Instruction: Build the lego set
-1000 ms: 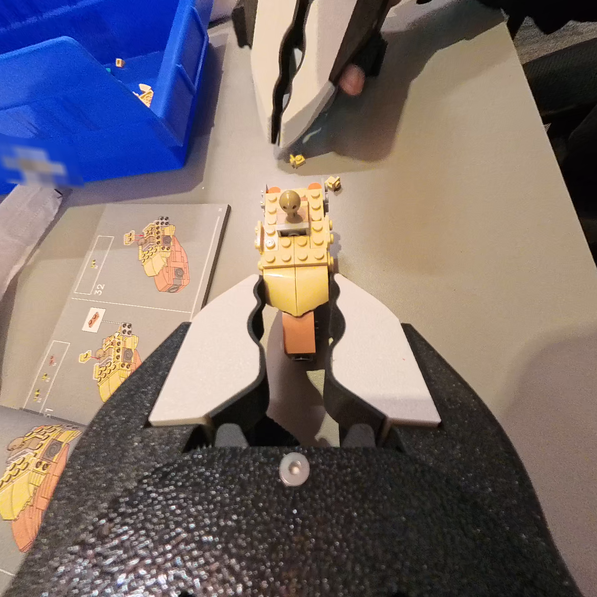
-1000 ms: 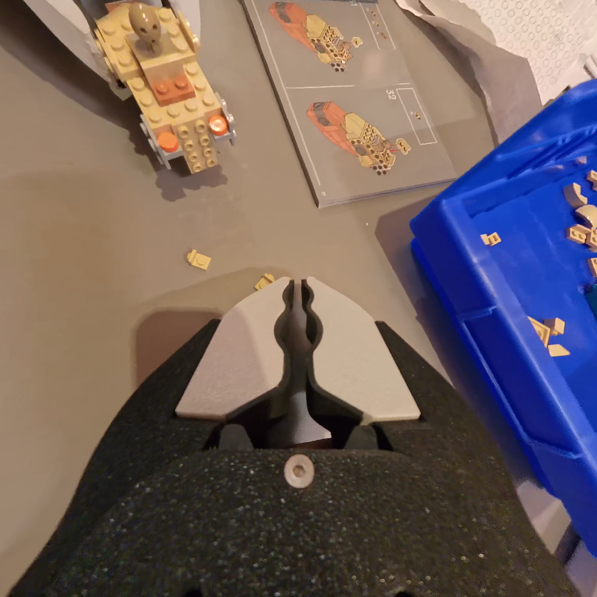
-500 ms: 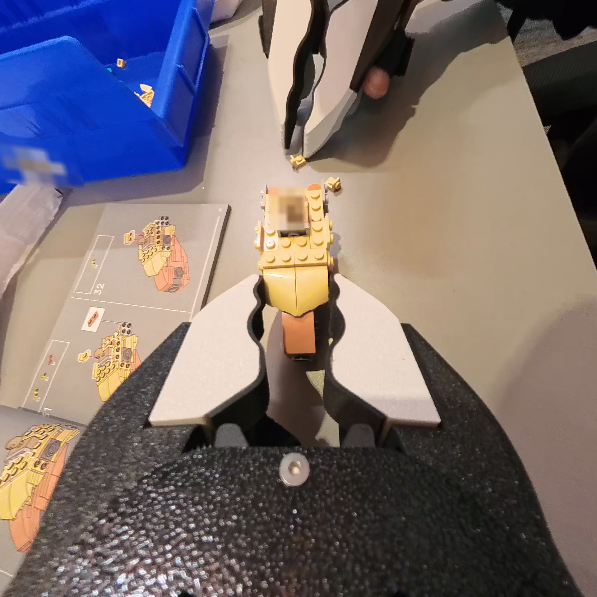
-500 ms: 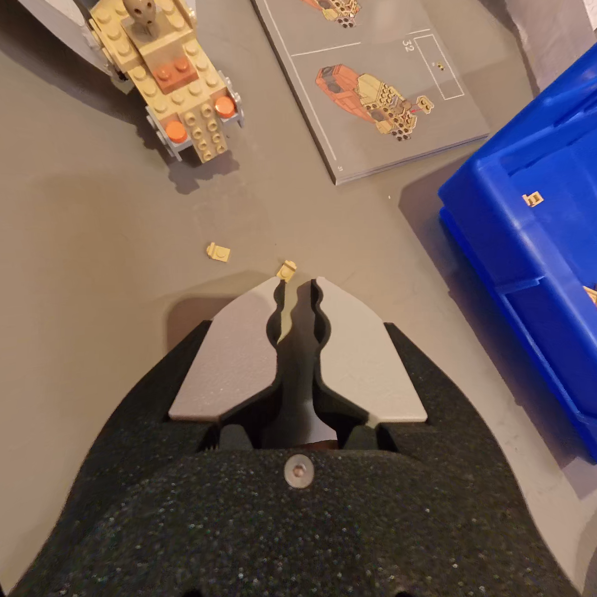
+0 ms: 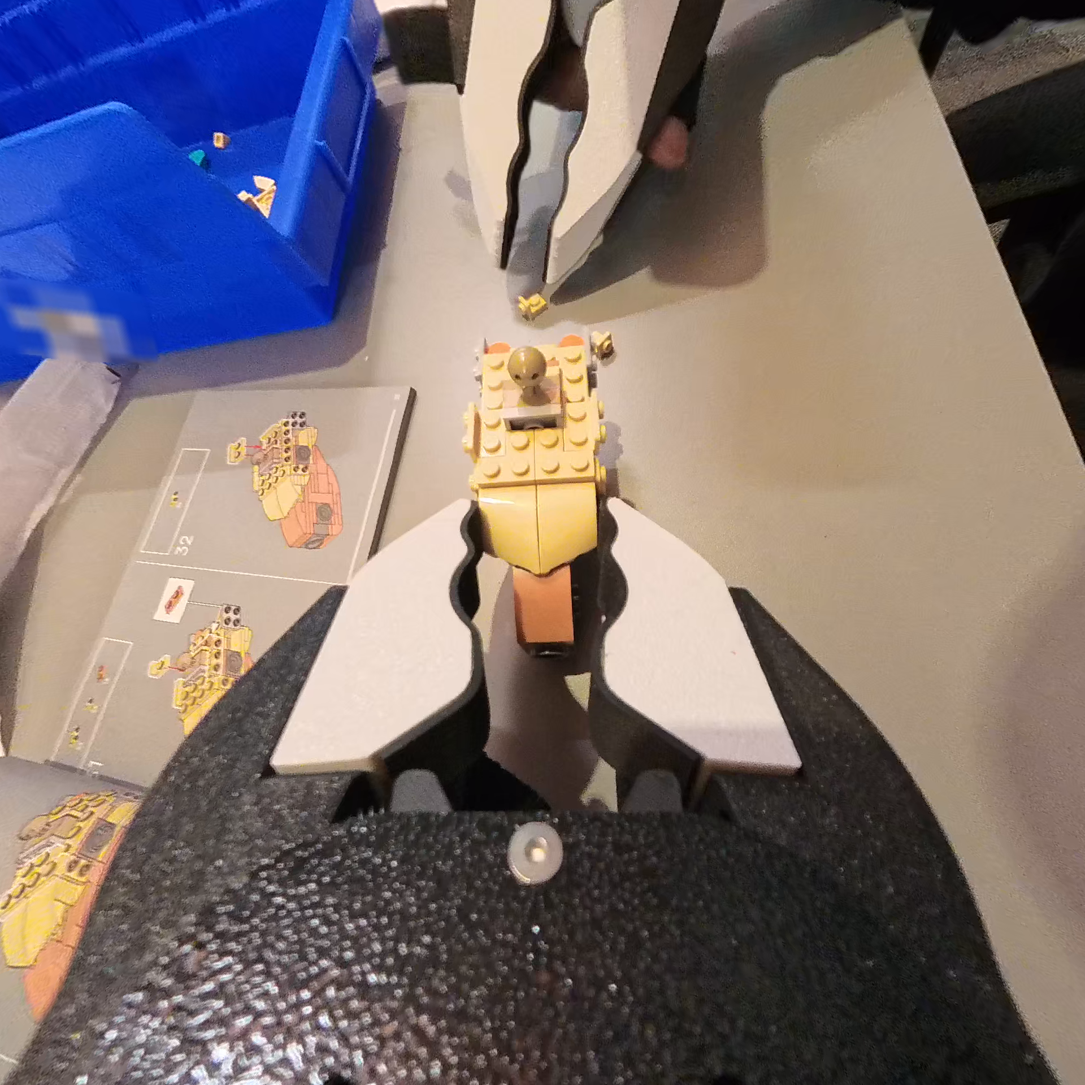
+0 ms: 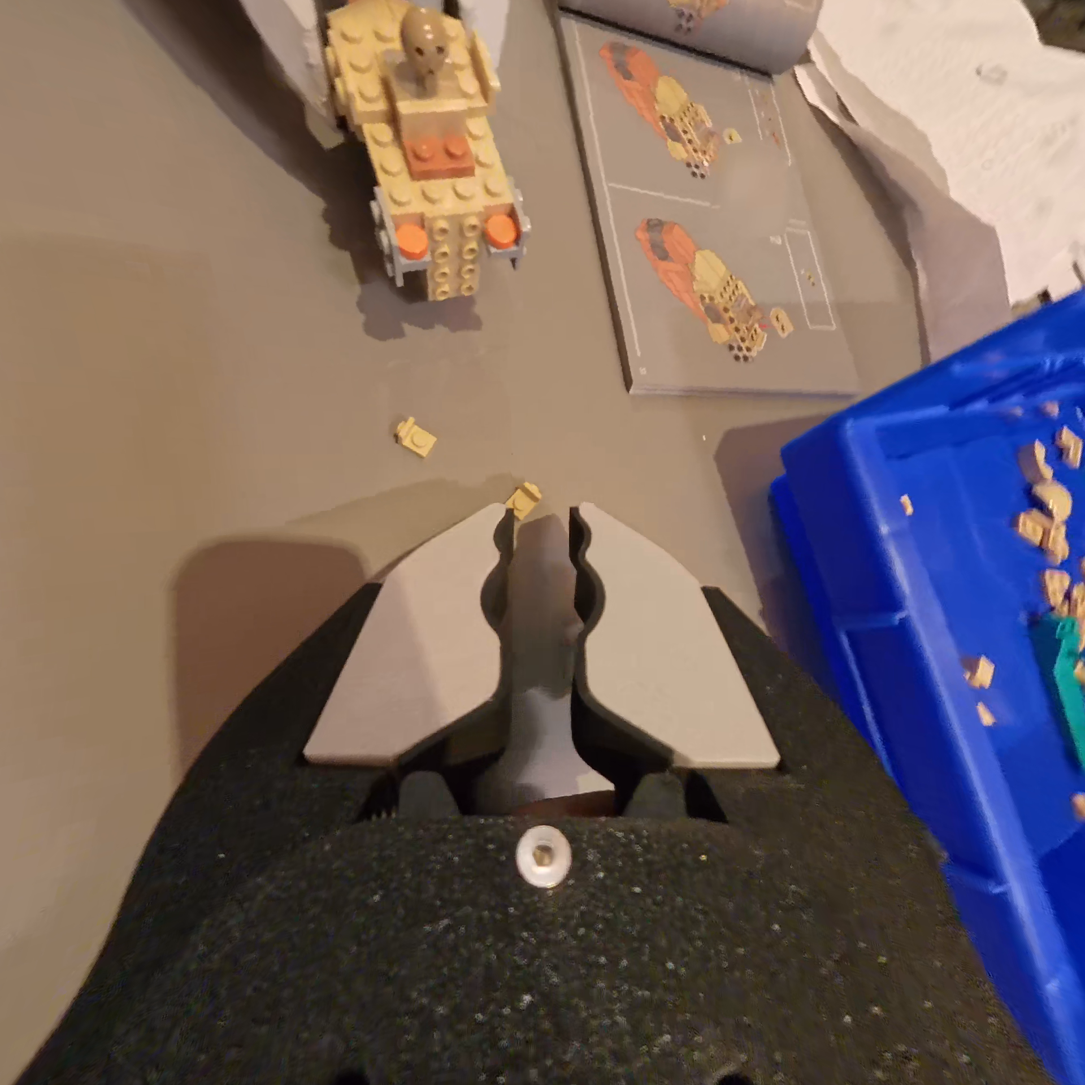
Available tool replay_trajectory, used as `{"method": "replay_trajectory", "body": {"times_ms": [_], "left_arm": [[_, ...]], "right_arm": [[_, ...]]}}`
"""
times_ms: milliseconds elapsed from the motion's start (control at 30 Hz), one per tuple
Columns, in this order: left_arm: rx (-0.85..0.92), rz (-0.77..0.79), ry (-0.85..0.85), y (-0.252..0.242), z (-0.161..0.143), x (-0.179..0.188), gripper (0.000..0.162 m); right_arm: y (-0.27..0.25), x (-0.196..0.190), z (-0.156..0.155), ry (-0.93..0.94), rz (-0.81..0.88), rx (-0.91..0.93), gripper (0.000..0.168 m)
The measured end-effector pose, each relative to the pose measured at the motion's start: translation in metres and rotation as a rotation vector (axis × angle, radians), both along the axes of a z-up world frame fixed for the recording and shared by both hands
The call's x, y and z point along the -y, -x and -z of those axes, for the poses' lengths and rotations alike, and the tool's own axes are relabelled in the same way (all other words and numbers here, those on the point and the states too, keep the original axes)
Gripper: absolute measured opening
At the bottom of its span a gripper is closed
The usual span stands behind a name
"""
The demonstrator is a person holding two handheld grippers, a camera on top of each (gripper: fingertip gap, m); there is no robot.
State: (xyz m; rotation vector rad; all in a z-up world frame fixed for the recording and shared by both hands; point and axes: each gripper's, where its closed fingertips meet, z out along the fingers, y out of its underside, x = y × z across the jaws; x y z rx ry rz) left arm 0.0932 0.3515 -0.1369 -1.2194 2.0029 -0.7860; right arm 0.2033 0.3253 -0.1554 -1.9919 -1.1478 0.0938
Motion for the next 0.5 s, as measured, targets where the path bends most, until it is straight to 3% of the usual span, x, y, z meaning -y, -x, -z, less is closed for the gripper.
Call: {"method": "replay_trajectory", "body": {"times_ms": [133,267,500], "left_arm": [[0.013,0.01,-0.04,-0.001,0.0,-0.001,0.037],[0.031,0.018,-0.212,-0.002,0.0,-0.006,0.037],[0.086,0.03,-0.466,-0.005,-0.006,-0.012,0.037]], "right_arm": [[0.002,-0.003,-0.005,-0.015,-0.193,0.046,0.016],[0.007,-0.004,-0.012,0.033,-0.313,0.048,0.015],[0.007,-0.002,-0.007,0.052,-0.365,0.066,0.014]]}}
